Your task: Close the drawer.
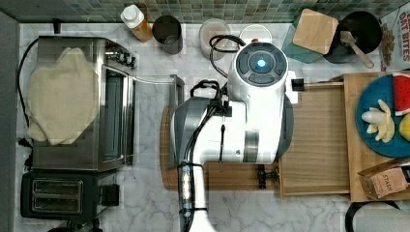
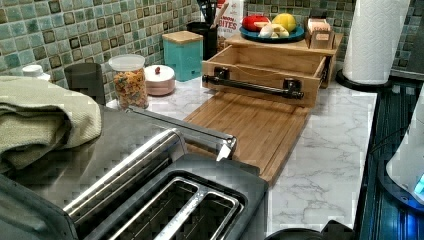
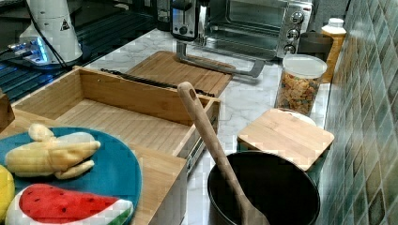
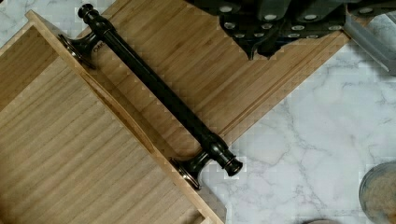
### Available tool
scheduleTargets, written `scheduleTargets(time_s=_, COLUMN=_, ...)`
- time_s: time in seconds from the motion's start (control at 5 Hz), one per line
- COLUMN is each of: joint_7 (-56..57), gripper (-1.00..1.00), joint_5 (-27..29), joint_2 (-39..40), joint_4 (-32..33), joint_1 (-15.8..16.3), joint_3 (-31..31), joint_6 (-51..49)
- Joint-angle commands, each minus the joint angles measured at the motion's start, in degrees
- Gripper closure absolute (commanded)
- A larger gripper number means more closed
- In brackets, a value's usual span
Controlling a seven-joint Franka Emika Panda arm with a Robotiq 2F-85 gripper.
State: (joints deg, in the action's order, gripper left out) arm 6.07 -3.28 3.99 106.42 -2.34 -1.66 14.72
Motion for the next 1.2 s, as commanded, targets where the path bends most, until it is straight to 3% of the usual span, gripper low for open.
scheduleTargets(time_s=0.2, joint_7=0.0, gripper=1.0, joint_5=-0.4, joint_2=0.0, joint_4=0.0, joint_1=-0.5, joint_3=0.1, joint_6=0.5)
scheduleTargets(time_s=0.4, joint_7=0.0, gripper=1.0, joint_5=-0.4, joint_2=0.0, joint_4=0.0, joint_1=-0.4, joint_3=0.0, joint_6=0.5)
scheduleTargets(time_s=1.0, joint_7=15.6, gripper=1.0, joint_5=-2.8, joint_2=-8.7, joint_4=16.8, joint_1=0.7, joint_3=1.8, joint_6=12.0)
scheduleTargets(time_s=1.2, joint_7=21.9, gripper=1.0, joint_5=-3.2, joint_2=-7.8, joint_4=17.3, joint_1=0.8, joint_3=1.8, joint_6=10.7)
